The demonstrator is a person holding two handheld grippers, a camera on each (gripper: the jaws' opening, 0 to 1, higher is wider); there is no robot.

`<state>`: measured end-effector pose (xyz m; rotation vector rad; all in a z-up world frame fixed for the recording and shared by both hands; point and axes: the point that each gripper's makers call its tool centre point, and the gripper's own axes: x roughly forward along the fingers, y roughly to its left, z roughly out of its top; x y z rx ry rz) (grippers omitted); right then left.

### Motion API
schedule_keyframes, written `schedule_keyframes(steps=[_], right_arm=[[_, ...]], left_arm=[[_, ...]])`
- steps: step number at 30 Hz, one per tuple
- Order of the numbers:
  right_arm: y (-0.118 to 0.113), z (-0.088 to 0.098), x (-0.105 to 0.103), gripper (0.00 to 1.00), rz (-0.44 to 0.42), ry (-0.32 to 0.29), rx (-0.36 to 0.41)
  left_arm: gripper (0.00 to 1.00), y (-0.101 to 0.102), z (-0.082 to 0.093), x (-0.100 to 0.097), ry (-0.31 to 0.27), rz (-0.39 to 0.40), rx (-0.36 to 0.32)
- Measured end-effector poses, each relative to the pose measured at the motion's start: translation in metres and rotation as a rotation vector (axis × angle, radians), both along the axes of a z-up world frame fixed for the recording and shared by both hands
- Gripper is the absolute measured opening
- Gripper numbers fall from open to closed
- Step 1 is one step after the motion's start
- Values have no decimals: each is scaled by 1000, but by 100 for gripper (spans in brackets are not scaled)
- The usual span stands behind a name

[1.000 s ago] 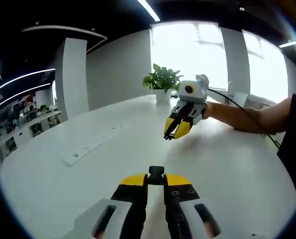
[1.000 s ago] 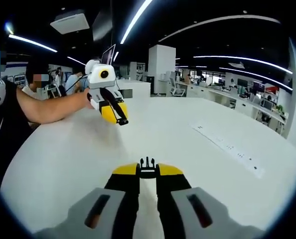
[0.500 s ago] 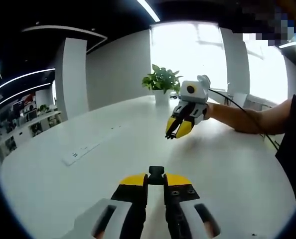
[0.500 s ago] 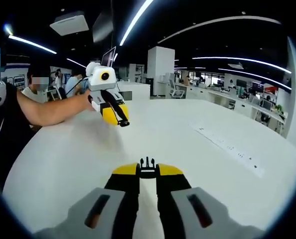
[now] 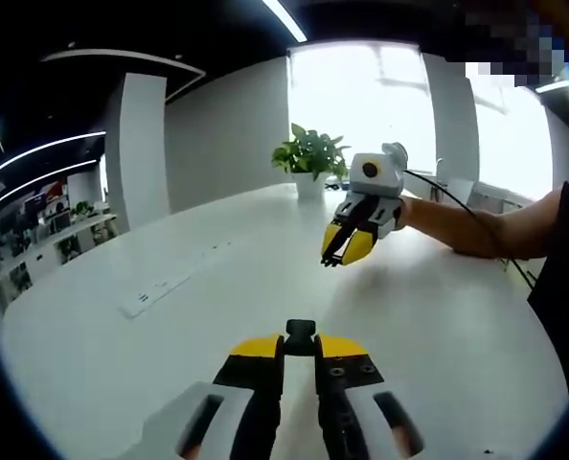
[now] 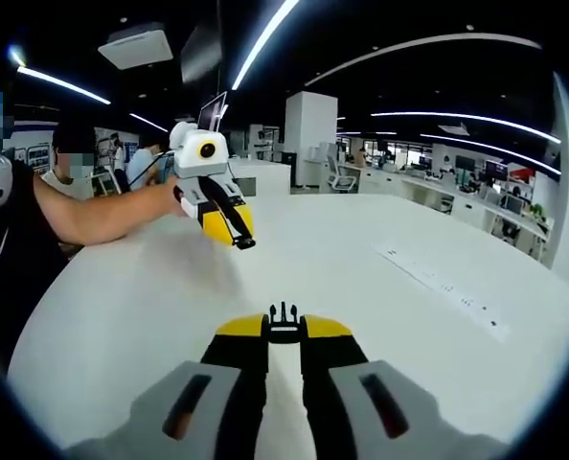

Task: Snap the two parts of the plastic buckle together until the buckle closes and remains connected.

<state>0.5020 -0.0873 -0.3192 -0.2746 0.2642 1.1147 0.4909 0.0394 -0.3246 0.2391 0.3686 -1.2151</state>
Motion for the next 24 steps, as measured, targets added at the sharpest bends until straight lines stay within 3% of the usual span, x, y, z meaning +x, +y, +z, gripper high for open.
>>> schedule_keyframes(steps=[7, 11, 24], right_arm=[[2, -2, -3, 11, -1, 3, -4], [4, -1, -8, 11, -1, -3, -4], [9, -1, -17, 11, 5, -4, -5]], left_arm=[[10, 2, -5, -12, 10, 3, 5], [11, 8, 0, -3, 8, 10, -10], [11, 12, -7, -13, 20, 12, -4]])
